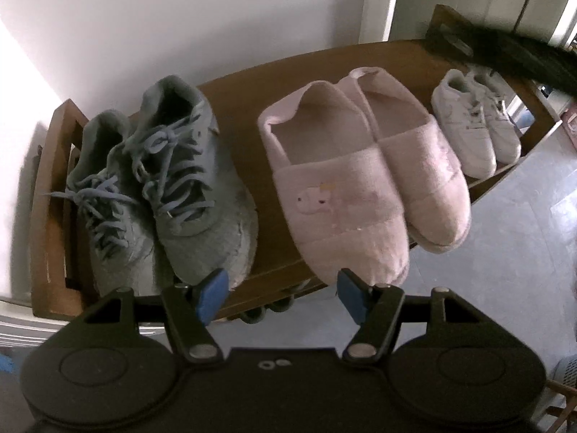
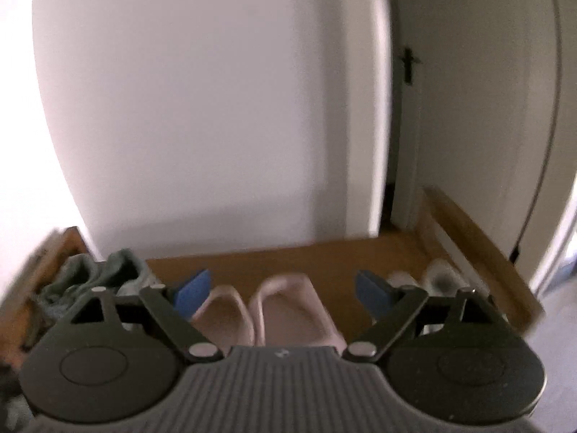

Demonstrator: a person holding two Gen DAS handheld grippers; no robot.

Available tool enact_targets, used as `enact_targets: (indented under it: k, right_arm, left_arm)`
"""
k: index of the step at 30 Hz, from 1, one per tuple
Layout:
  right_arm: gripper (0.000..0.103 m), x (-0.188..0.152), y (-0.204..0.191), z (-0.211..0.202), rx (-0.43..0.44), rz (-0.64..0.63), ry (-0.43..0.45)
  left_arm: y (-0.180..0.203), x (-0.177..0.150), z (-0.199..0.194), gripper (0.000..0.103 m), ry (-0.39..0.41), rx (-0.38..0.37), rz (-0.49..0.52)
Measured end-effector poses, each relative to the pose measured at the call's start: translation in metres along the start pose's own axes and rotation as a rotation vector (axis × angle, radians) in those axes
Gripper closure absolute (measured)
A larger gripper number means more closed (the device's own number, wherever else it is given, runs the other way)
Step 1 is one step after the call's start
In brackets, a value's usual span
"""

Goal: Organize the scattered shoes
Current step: 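Open the right gripper and withdraw both tools back from the rack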

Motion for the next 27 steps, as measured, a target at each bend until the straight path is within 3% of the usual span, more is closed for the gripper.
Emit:
enact_targets:
  k: [3,7,11,16,22,27]
  right_arm:
    - [0.01,-0.026,0.05,-0.051,-0.018,0.093,-0.057]
    - [0.01,-0.05,0.081,-0.09,-0.043,0.104,-0.137]
    - [0.01,-0.064,0.105,-0.127,-0.008,0.109,-0.176]
    - [0.01,-0.07,0.119,-0.169,0.021,0.078,-0.22]
    - [0.01,-0.114,0.126,-0.219,0.055,-0.014,-0.311]
    - [0.01,-0.15,0.111,-0.259,0.088,-0.086,-0.315]
  left_arm:
    - [0.014,-0.004,-0.014,0.036,-0.009,0.002,-0.016]
    - [0.044,-0.019,-0.042,0.036,-0.016,0.032,-0.031]
    - [0.072,-0.034,-0.07,0.036,-0.013,0.053,-0.065]
    - [0.112,-0.064,-0.111,0.036,-0.005,0.099,-0.124]
    - [0.143,-0.107,-0.137,0.036,-0.028,0.145,-0.165]
    - [0.154,-0.149,-0.155,0.036,-0.03,0.16,-0.205]
Point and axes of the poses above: each gripper's, at about its wrist camera, not at the fingertips, and z roughly the way its jaws point, y to its right, x to its top, the point moved 8 cm from there along z, roughly the way its jaws point, and after that the axes turned 12 degrees about z, right-handed, at the moved point
